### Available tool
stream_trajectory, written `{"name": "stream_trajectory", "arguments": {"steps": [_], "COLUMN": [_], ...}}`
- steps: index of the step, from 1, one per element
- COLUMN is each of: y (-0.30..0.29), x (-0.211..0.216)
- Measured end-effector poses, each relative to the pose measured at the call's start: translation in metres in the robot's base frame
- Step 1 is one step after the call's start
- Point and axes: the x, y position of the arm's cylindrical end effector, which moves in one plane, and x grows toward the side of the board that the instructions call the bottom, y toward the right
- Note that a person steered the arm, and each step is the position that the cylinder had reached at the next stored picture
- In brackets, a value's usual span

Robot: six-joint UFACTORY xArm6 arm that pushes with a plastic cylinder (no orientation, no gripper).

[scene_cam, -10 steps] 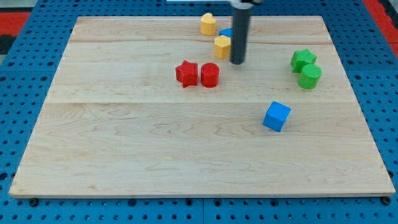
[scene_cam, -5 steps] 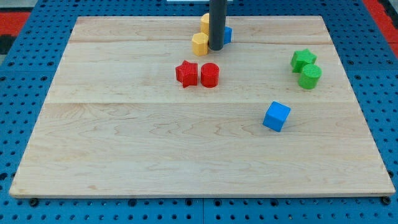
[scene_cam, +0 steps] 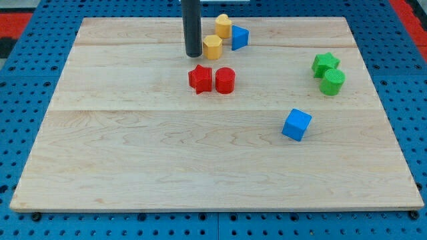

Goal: Move yellow hexagon towards top center

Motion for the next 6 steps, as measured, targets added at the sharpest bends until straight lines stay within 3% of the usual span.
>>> {"name": "stream_trajectory", "arguments": {"steps": [1, 2, 3, 6], "y": [0.013, 0.051, 0.062, 0.016], "x": [0.033, 0.032, 0.014, -0.05]}}
